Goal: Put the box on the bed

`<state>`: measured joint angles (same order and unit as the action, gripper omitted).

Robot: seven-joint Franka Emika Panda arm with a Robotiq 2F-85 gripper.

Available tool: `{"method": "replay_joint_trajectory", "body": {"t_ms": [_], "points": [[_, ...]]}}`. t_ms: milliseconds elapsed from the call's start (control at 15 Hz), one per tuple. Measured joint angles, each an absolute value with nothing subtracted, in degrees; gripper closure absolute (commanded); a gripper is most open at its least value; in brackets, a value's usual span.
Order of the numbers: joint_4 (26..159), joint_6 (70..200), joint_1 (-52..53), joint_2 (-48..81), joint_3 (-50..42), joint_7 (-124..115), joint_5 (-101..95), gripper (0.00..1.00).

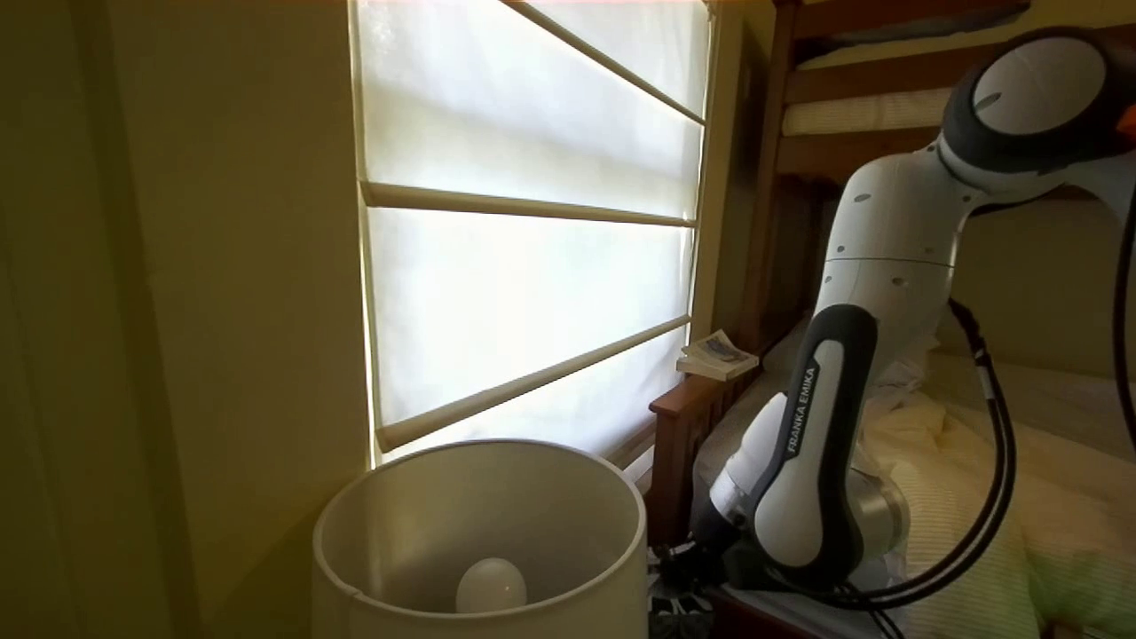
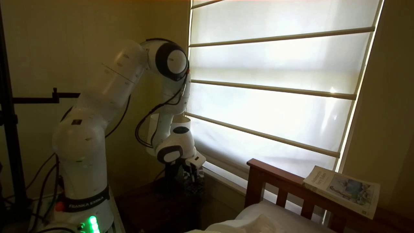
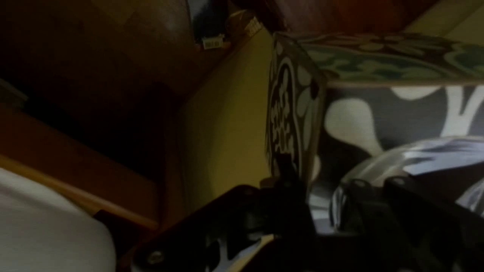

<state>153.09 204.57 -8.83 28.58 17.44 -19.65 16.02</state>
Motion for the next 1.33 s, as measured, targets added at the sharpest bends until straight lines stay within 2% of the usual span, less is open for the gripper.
{"method": "replay_joint_trajectory", "body": {"t_ms": [200, 267, 400, 467, 533, 800, 1067, 1333], "points": [[158.2, 206.3, -6.4, 21.4, 15.3, -23.9, 22.2, 0.99], [158.2, 206.4, -5.7, 19.9, 15.1, -23.6, 26.5, 0.94], [157.7, 206.4, -4.3, 17.9, 15.1, -23.1, 33.5, 0.94], [157.6, 206.4, -3.9, 17.3, 15.1, -23.1, 34.6, 0.94], [157.6, 206.4, -3.7, 17.1, 15.1, -23.1, 35.1, 0.99], [157.6, 206.5, -3.3, 17.0, 14.2, -21.7, 37.4, 0.99], [157.2, 210.3, 2.6, 16.7, 5.2, -9.9, 54.8, 0.99], [157.0, 217.0, 3.9, 14.7, 2.0, -0.8, 71.9, 0.99]]}}
